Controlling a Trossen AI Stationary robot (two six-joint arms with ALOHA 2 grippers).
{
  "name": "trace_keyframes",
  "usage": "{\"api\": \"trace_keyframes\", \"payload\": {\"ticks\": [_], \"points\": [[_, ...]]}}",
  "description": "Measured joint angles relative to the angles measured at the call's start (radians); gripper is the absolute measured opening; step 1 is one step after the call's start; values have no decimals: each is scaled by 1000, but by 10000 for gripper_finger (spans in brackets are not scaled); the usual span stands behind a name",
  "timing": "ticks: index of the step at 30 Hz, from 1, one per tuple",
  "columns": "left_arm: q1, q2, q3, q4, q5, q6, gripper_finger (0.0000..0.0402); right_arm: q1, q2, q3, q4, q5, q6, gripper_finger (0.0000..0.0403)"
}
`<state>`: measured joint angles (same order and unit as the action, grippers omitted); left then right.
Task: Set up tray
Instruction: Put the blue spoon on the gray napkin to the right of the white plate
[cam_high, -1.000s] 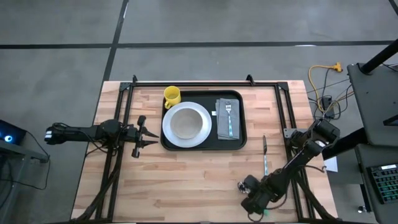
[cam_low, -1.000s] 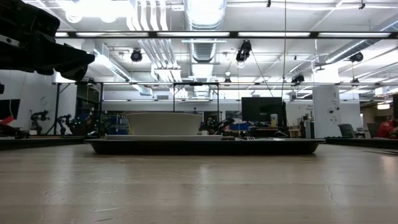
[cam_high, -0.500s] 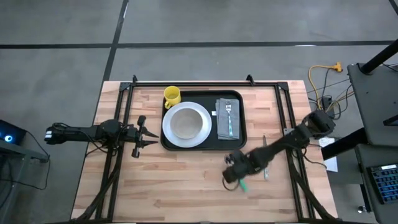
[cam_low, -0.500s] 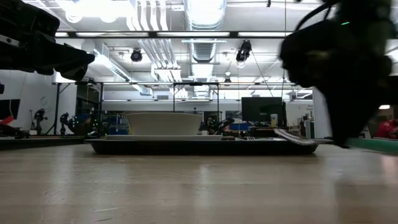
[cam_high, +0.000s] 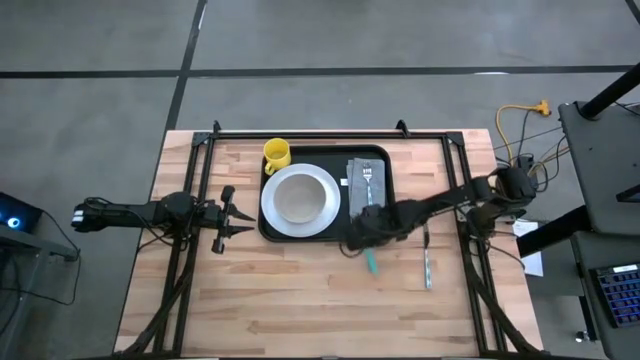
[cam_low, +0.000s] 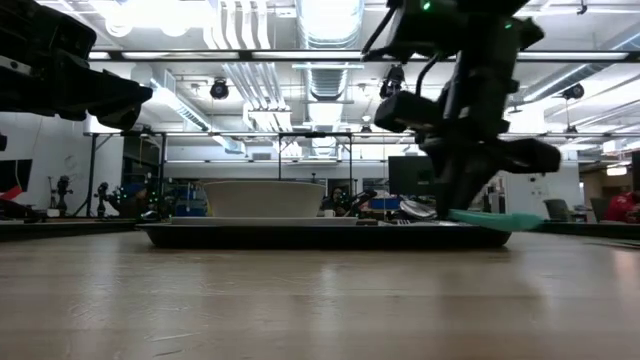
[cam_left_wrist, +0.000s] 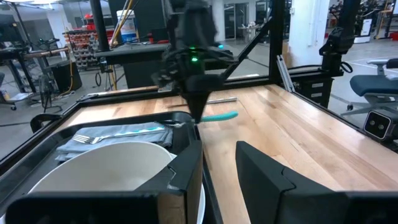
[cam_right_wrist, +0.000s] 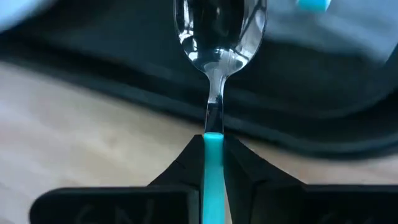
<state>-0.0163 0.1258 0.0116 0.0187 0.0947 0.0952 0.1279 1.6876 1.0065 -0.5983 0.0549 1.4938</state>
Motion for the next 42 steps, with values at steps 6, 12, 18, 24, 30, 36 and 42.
{"api": "trace_keyframes", "payload": {"ticks": [6,12,18,24,30,36,42], "points": [[0,0,0,0,0,0,83,-137,-18,2,4,-2,-17,28],[0,0,0,0,0,0,83,-260,-18,2,53,-3,-63,26],[0,0,0,0,0,0,83,-356,-18,2,108,-4,-146,25],[0,0,0,0,0,0,83,-405,-7,2,112,-3,-192,25],[0,0,0,0,0,0,83,-427,29,2,133,-2,-222,25],[0,0,0,0,0,0,83,-453,31,2,157,6,-243,24],[0,0,0,0,0,0,83,-469,31,2,161,24,-258,24]]}}
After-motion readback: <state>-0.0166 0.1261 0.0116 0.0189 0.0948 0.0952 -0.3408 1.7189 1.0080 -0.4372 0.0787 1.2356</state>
